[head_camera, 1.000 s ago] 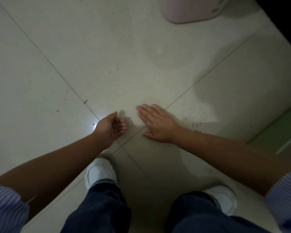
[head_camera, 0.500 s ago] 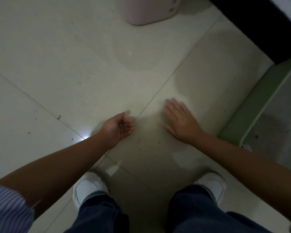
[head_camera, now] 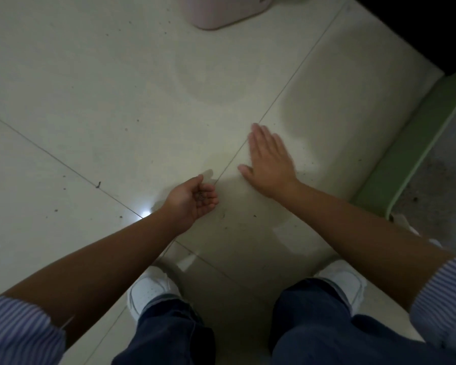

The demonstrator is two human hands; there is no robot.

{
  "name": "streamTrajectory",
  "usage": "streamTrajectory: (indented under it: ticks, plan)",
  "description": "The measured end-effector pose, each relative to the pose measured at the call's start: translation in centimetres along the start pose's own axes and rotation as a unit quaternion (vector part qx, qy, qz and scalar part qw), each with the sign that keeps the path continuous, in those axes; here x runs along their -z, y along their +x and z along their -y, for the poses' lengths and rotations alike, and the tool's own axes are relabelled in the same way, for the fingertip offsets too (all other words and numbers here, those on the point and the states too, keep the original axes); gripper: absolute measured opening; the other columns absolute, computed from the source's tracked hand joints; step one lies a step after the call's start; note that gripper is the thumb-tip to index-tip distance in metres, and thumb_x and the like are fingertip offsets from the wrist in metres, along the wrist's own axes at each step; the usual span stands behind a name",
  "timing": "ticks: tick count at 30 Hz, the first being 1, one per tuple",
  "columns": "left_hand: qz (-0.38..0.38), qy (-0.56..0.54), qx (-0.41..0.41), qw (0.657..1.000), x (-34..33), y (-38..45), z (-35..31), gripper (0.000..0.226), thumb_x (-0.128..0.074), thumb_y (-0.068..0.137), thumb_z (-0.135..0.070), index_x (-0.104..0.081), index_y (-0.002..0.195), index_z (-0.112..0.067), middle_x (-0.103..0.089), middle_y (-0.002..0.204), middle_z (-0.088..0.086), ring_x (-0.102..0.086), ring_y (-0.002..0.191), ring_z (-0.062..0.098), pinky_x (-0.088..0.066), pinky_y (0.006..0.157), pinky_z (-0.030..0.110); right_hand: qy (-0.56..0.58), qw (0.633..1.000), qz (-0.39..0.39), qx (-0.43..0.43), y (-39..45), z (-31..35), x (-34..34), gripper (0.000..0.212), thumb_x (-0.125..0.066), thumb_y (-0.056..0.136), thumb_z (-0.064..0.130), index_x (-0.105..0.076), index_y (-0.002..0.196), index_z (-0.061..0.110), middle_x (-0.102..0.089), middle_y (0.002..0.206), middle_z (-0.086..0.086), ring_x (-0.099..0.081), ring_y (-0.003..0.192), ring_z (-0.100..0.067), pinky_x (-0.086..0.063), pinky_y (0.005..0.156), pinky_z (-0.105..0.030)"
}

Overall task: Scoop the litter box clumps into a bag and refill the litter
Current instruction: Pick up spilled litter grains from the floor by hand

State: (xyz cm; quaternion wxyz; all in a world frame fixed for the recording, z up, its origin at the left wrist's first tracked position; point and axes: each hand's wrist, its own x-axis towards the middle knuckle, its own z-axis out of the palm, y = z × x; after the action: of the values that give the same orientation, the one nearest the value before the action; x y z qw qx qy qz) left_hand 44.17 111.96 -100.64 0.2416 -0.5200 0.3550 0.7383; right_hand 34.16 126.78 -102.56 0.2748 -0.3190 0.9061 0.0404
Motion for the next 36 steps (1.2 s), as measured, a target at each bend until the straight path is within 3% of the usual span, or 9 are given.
streamTrajectory:
  ticks: [6,9,12,15,20,26,30,33,36]
  plan:
    - [0.042,0.031,0.013,0.999,-3.1,0.9,-0.2,0.042,-0.036,0.098,-0.029,-0.052,0.066,-0.006,-0.058,0.039,-0.001,-0.058,0.036,0.007,-0.047,0.039,0.012,0.112,0.991,0.021,-0.076,-8.8,-3.5,-4.2,0.081,-0.003,0.087,0.052,-0.005,0.147,-0.002,0.001,0.156,-0.019,0.0,0.146,-0.029,0.008,0.112,-0.025]
    - [0.053,0.047,0.022,0.997,-4.3,1.3,-0.2,0.042,-0.036,0.098,-0.029,-0.052,0.067,-0.006,-0.058,0.039,0.001,-0.058,0.035,0.007,-0.047,0.038,0.012,0.173,0.984,-0.032,-0.036,-10.7,-3.3,-5.0,0.065,-0.007,0.101,0.04,-0.032,0.136,-0.008,-0.038,0.139,-0.034,-0.026,0.134,-0.037,-0.004,0.116,-0.017]
    - [0.052,0.057,0.029,0.997,-4.8,1.4,0.1,0.041,-0.036,0.098,-0.028,-0.052,0.068,-0.005,-0.058,0.039,0.0,-0.058,0.035,0.007,-0.047,0.038,0.013,0.277,0.947,-0.103,-0.123,-10.7,-4.1,-4.5,0.065,-0.025,0.097,0.038,-0.021,0.142,-0.008,-0.02,0.149,-0.027,-0.007,0.143,-0.024,0.008,0.111,-0.007]
    - [0.048,0.064,0.03,0.996,-5.0,1.5,0.3,0.04,-0.037,0.098,-0.027,-0.052,0.068,-0.006,-0.059,0.04,-0.001,-0.058,0.036,0.007,-0.047,0.039,0.013,0.336,0.915,-0.106,-0.198,-9.7,-4.9,-4.5,0.078,-0.022,0.085,0.042,-0.003,0.146,-0.003,0.004,0.156,-0.017,0.007,0.145,-0.024,0.009,0.11,-0.017]
    - [0.043,0.062,0.031,0.997,-4.4,1.6,0.4,0.04,-0.037,0.098,-0.027,-0.053,0.068,-0.005,-0.059,0.042,-0.001,-0.059,0.038,0.008,-0.048,0.04,0.013,0.311,0.934,-0.096,-0.146,-8.7,-1.9,-6.1,0.089,-0.008,0.075,0.053,-0.007,0.145,-0.002,0.003,0.155,-0.02,0.014,0.138,-0.016,0.028,0.103,-0.011]
    - [0.03,0.061,0.036,0.997,-3.1,1.4,0.8,0.039,-0.037,0.097,-0.027,-0.054,0.071,-0.004,-0.06,0.043,0.0,-0.06,0.038,0.008,-0.049,0.04,0.013,0.342,0.924,-0.149,-0.083,-5.9,-0.2,-5.0,0.077,-0.018,0.083,0.04,-0.017,0.142,-0.009,-0.009,0.152,-0.027,0.003,0.135,-0.02,0.023,0.105,-0.006]
    - [0.028,0.054,0.037,0.997,-2.9,1.3,0.7,0.039,-0.036,0.098,-0.027,-0.054,0.071,-0.004,-0.06,0.043,0.0,-0.06,0.038,0.008,-0.048,0.04,0.012,0.338,0.919,-0.193,-0.056,-5.1,-0.9,-3.4,0.064,-0.03,0.088,0.023,-0.025,0.136,-0.018,-0.018,0.146,-0.036,-0.006,0.14,-0.023,0.011,0.11,-0.001]
    - [0.031,0.045,0.032,0.998,-2.9,1.4,0.6,0.039,-0.036,0.098,-0.026,-0.053,0.071,-0.004,-0.06,0.043,-0.001,-0.06,0.038,0.007,-0.048,0.039,0.013,0.271,0.925,-0.246,-0.104,-5.8,-2.6,-3.2,0.049,-0.041,0.084,0.019,-0.054,0.117,-0.015,-0.048,0.13,-0.035,-0.038,0.13,-0.038,-0.015,0.114,-0.015]
    - [0.04,0.041,0.034,0.998,-3.2,1.4,0.6,0.039,-0.036,0.098,-0.026,-0.053,0.07,-0.005,-0.06,0.042,-0.001,-0.06,0.038,0.007,-0.048,0.04,0.013,0.199,0.956,-0.199,-0.083,-7.8,-4.3,-3.3,0.045,-0.052,0.074,0.026,-0.065,0.1,-0.009,-0.065,0.101,-0.026,-0.062,0.095,-0.036,-0.05,0.085,-0.033]
